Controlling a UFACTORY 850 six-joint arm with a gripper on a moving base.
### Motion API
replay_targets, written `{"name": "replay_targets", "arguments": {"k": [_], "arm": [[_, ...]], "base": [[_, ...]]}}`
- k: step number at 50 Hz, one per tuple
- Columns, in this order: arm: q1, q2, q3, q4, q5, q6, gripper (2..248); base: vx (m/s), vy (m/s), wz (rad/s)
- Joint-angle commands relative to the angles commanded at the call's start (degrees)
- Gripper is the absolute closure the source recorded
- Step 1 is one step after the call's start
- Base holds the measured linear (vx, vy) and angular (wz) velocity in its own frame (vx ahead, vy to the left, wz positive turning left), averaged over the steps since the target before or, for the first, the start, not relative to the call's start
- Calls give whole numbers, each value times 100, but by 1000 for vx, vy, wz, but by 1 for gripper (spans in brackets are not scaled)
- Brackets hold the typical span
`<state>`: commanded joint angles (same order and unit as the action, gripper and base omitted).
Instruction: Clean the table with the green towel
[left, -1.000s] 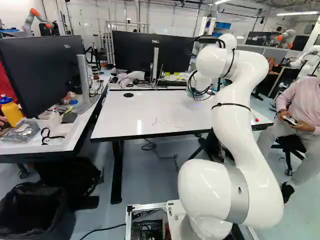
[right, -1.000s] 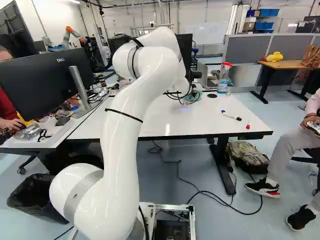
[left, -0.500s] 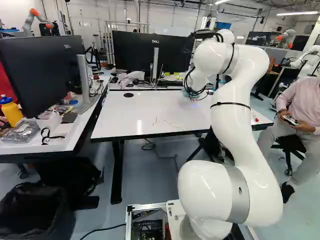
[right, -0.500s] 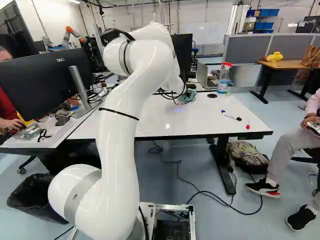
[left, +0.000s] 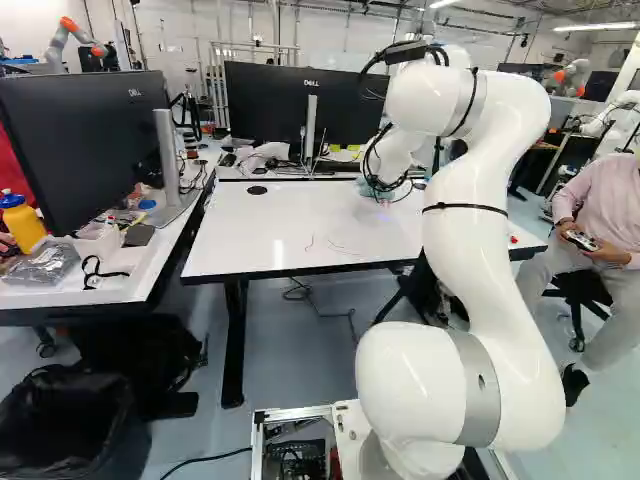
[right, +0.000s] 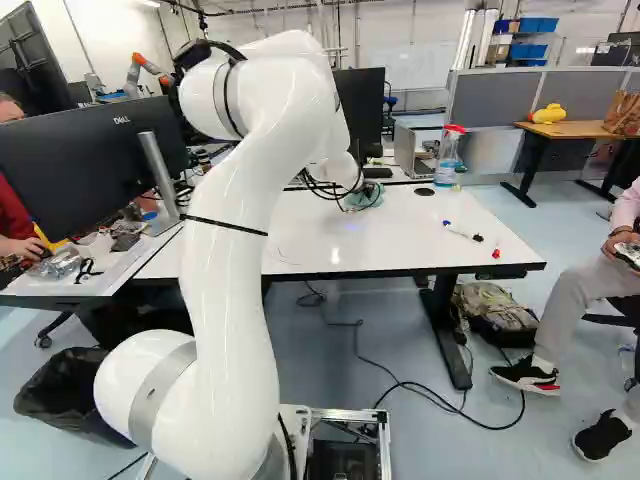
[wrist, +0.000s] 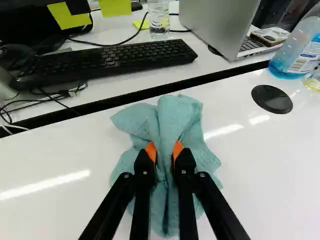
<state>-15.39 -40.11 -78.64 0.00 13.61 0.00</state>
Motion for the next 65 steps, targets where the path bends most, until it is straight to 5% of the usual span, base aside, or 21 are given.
{"name": "replay_targets", "arguments": {"k": [31,65], "arm": [[-105,731,1011,0,0,0,195],[-137,1147,1242,0,0,0,195]], "base": [[0,0,0],[0,0,0]]}}
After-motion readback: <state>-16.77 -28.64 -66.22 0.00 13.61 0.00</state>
